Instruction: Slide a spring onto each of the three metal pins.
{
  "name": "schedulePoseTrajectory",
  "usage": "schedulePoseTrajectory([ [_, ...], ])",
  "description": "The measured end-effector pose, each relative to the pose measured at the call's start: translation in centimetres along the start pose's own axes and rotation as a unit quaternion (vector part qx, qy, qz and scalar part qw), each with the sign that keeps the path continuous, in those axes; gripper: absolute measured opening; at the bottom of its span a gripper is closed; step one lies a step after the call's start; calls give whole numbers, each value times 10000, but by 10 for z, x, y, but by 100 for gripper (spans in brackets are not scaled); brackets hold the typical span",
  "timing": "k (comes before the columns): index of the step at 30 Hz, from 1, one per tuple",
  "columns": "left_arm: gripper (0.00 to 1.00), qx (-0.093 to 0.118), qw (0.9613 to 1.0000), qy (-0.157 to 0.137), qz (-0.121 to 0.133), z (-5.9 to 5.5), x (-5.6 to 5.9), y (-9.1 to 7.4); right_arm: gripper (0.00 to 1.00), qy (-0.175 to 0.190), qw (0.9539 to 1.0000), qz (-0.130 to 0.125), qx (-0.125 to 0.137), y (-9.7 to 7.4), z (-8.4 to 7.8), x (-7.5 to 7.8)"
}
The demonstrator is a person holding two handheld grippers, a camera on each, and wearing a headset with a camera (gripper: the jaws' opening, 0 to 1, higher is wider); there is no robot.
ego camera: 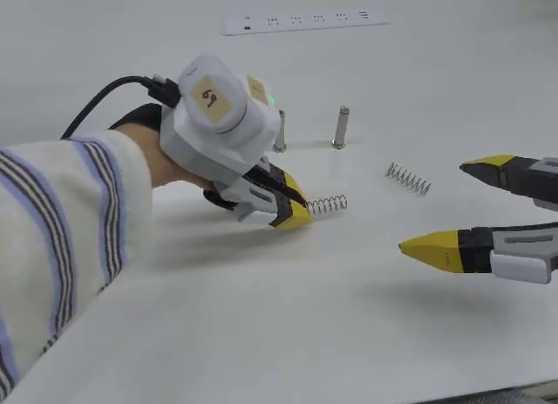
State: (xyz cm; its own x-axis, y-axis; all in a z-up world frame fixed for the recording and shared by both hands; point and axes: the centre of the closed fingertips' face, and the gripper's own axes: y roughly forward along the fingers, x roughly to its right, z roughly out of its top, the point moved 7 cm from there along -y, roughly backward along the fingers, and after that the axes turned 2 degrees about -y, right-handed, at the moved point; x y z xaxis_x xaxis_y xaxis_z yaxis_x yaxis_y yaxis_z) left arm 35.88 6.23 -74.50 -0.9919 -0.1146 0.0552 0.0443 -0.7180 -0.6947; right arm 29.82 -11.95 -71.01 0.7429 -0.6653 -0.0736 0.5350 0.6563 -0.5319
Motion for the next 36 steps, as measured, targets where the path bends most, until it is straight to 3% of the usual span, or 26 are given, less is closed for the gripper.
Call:
schedulePoseTrajectory([
  [3, 2, 114, 9999, 58, -106, 3, 5, -6, 77, -103, 9998, 157, 2, 1, 1, -2],
  [9, 2, 135, 9996, 191, -126, 6, 12, -20, 69, -243, 9983, 530, -7, 5, 2, -9],
  [19, 2, 217, 9984, 317, -418, 10, 35, -37, 53, -239, 9931, 1094, 362, 11, 12, -20],
  [27, 2, 409, 9973, 297, -532, 16, 44, -41, 44, -383, 9889, 1418, 236, 19, 11, -25],
  [36, 2, 373, 9970, 330, -589, 15, 50, -40, 33, -546, 9833, 1733, 130, 28, 12, -39],
])
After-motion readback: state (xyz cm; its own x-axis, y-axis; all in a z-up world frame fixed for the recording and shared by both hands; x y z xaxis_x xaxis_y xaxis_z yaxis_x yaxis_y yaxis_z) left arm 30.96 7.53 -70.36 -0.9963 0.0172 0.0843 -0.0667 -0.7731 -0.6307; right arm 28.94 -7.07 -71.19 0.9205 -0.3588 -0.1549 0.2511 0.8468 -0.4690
